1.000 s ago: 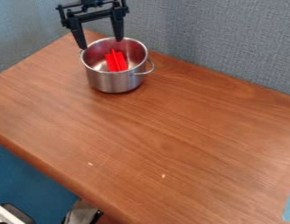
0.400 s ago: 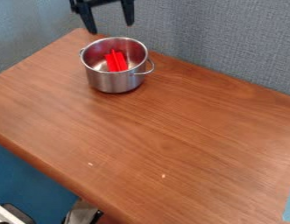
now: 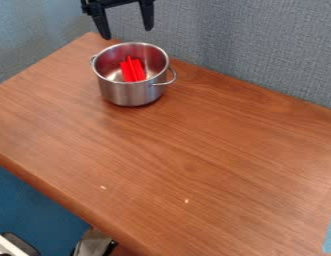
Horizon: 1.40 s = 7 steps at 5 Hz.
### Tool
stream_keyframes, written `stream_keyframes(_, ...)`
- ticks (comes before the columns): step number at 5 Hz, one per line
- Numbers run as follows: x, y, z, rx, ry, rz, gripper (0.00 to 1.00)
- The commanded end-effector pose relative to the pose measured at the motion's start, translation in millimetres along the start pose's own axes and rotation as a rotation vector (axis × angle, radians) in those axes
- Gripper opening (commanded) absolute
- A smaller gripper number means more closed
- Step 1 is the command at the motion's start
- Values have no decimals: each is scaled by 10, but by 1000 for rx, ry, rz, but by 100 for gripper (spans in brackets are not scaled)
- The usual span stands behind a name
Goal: Put the red object in the metal pot
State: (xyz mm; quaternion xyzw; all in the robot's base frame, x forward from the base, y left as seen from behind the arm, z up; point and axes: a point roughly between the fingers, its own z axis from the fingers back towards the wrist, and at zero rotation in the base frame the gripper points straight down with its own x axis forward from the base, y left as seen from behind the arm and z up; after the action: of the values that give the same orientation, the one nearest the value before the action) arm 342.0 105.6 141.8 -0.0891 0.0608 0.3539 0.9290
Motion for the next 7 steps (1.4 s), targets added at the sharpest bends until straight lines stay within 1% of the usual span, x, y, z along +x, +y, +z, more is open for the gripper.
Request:
stream_keyframes(1,-6,111,125,-6,-43,10,100)
stream_keyframes(2,-49,158,45,34,-26,1,100)
stream_keyframes(3,-122,164,-17,68,-16,-18,100)
stream_keyframes(4,-204,57,40,62,-10,-54,100)
stream_keyframes(5,-258,-4,112,63,-1,-88,100)
stream_keyframes(6,-143,51,163,62,-1,-103,100)
stream_keyframes(7,-15,141,164,48,1,-92,100)
